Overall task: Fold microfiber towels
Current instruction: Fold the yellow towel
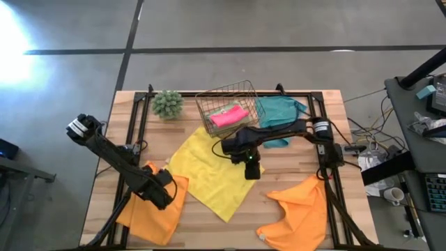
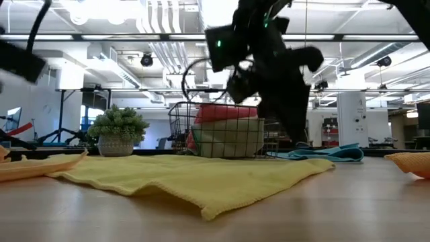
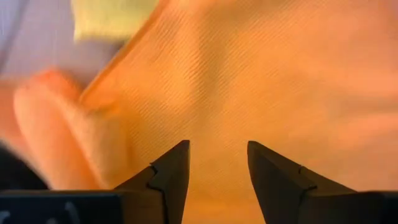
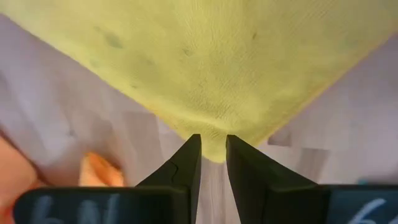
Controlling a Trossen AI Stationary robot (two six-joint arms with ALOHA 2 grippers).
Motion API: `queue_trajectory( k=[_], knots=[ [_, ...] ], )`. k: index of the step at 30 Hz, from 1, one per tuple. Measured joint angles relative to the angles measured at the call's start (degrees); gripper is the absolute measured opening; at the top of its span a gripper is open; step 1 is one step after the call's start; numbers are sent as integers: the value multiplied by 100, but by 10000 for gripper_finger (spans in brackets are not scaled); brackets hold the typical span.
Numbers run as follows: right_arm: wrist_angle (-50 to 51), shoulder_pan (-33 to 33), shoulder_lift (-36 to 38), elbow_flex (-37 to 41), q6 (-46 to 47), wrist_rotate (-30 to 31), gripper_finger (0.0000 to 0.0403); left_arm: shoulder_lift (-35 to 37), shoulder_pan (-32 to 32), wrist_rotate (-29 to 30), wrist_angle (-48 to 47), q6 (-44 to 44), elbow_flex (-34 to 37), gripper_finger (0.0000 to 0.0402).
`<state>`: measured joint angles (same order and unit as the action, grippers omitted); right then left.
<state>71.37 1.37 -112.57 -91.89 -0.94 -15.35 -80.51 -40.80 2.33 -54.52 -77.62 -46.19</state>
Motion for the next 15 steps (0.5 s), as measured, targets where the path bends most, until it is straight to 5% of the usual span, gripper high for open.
queue_trajectory(
  k=[10,15],
  knots=[
    [-68,0,1547,31,-142,49,68,-1,78,2043,630,790,-1021,146],
    [-199,-11,2256,132,-378,281,68,-262,464,2236,1306,1532,-1305,146]
  ],
)
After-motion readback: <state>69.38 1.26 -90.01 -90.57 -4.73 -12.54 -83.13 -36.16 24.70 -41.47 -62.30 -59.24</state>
